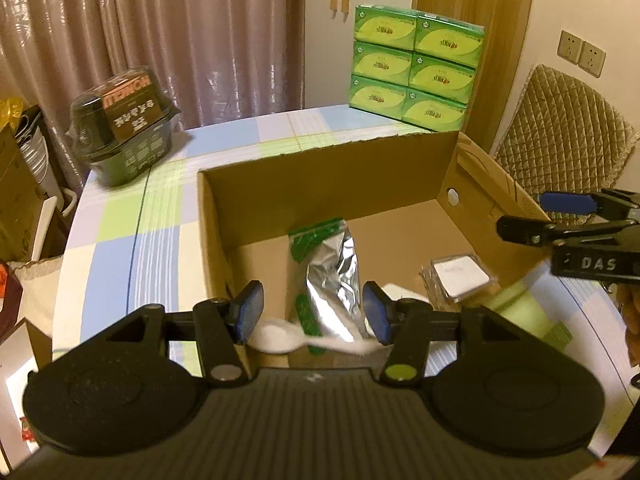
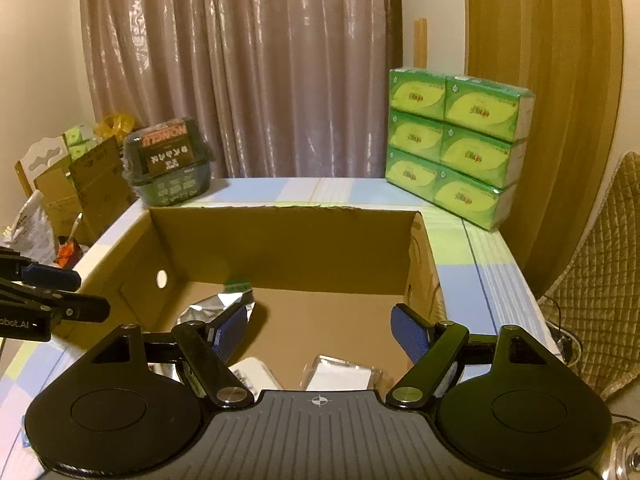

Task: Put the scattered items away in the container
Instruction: 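Move both open tools back toward the items on the table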

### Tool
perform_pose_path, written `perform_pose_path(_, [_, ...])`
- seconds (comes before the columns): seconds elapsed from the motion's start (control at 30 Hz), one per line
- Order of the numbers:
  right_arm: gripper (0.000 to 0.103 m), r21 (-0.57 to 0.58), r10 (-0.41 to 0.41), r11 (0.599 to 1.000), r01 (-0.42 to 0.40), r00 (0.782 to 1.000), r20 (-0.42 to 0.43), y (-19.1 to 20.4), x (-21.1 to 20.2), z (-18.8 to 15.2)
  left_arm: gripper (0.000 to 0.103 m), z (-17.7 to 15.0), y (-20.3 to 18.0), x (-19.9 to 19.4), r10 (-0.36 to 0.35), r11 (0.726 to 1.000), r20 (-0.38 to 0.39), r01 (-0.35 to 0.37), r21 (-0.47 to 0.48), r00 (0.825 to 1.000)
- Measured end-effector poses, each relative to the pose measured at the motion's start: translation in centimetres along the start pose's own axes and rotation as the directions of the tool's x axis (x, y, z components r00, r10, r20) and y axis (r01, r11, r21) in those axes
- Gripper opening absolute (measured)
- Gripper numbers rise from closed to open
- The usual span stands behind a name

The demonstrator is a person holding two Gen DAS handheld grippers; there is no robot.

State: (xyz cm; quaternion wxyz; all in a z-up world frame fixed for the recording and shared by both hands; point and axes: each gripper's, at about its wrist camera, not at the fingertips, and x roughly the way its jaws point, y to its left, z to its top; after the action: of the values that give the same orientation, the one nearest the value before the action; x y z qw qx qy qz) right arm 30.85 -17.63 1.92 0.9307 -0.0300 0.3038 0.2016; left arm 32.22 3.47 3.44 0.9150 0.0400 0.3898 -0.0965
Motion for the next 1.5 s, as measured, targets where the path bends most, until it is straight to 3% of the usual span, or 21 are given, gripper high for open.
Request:
perform_pose_path(0.23, [0.077, 0.027, 0.011, 1.0, -0.011, 1.0, -0.016, 0.2, -4.2, -3.0, 0.056, -4.1, -0.2, -3.5, 0.007, 0.999, 0.004, -0.007, -0.05, 1.0])
perform_pose_path(0.47, [0.077, 0.046, 0.026, 0.999, -0.024, 0.998, -0.064, 0.4, -7.6, -7.7, 0.059, -9.0, -1.3, -6.1, 0.003, 0.987, -0.002, -0.004, -0.16, 1.0])
perform_pose_path(0.7, [0.077, 0.037, 0.032, 0.999, -0.028, 0.99, -0.136, 0.6, -8.9, -12.6, 0.075, -13.6, -3.5, -6.4, -0.022, 0.973, -0.053, 0.009, -0.232, 0.998])
perform_pose_path(0.9, [0.077, -0.022, 0.02, 0.999, -0.025, 0.98, -0.2, 0.8, -8.6, -16.2, 0.077, -17.4, -4.5, -5.7, -0.019, 0.968, -0.119, -0.011, -0.249, 0.993])
perform_pose_path(1.5, [0.077, -0.045, 0.054, 0.997, -0.067, 0.967, -0.247, 0.8, -7.3, -17.5, 0.077, -19.1, -5.4, -4.3, -0.031, 0.974, -0.173, -0.01, -0.228, 0.984])
